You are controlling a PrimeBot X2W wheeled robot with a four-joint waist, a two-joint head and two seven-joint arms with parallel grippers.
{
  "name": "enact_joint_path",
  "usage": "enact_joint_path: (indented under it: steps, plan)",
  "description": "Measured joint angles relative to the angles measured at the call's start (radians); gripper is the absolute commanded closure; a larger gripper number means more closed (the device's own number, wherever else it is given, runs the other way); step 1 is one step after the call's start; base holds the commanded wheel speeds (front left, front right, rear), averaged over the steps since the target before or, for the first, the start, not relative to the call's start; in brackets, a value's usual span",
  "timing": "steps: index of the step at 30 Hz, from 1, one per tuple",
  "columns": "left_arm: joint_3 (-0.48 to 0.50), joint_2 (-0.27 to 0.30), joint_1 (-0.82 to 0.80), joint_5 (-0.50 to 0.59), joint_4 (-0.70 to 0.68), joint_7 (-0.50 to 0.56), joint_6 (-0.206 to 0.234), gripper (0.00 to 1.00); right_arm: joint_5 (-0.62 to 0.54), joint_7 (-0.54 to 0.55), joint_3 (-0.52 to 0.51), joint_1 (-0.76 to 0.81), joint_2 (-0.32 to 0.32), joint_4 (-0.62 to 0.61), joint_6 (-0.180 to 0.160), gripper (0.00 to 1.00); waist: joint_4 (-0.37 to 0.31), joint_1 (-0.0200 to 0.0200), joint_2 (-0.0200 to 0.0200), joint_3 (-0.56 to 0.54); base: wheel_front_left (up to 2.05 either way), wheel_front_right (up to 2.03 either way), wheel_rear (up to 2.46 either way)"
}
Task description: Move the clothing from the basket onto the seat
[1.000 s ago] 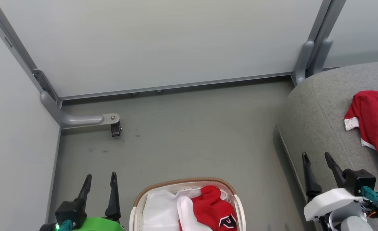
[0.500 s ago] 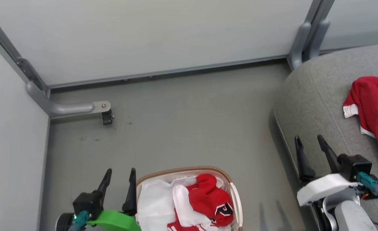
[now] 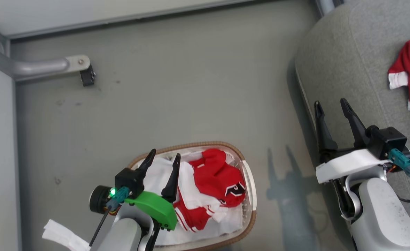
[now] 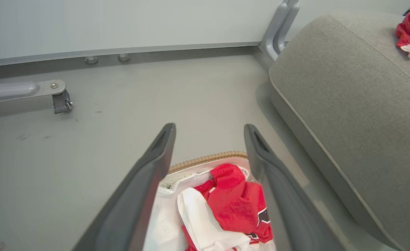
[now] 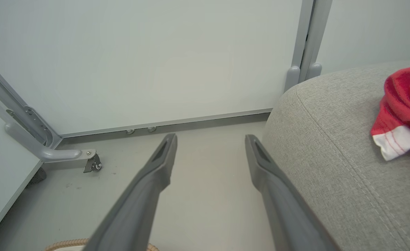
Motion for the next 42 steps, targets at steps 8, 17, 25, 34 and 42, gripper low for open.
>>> enact_joint_path:
  steps: [8,17,25,34,42]
  plan:
    - [-0.037,-0.001,-0.112,-0.035,0.084,0.000,-0.003,0.00,0.006,0.000,0.037,-0.072,0.001,-0.033,0.000,0.00,-0.032,0.0000,0.0000,0.145,0.00,0.00,0.00]
    - [-0.137,-0.001,-0.231,-0.035,0.216,0.000,-0.004,0.00,0.028,0.000,0.071,-0.125,0.004,-0.049,0.000,0.00,-0.077,0.0001,0.0000,0.293,0.00,0.00,0.00]
    - [-0.251,0.004,-0.325,-0.062,0.321,0.000,-0.004,0.00,0.063,0.000,0.088,-0.154,0.004,-0.061,0.000,0.00,-0.122,0.0001,0.0000,0.404,0.00,0.00,0.00]
    - [-0.356,0.041,-0.412,-0.103,0.436,0.000,-0.005,0.00,0.097,0.000,0.123,-0.184,0.005,-0.072,0.000,0.00,-0.177,0.0001,0.0000,0.494,0.00,0.00,0.00]
    - [-0.412,0.045,-0.492,-0.146,0.590,0.000,-0.005,0.00,0.105,0.000,0.135,-0.185,0.005,-0.074,0.000,0.00,-0.218,0.0001,0.0000,0.539,0.00,0.00,0.00]
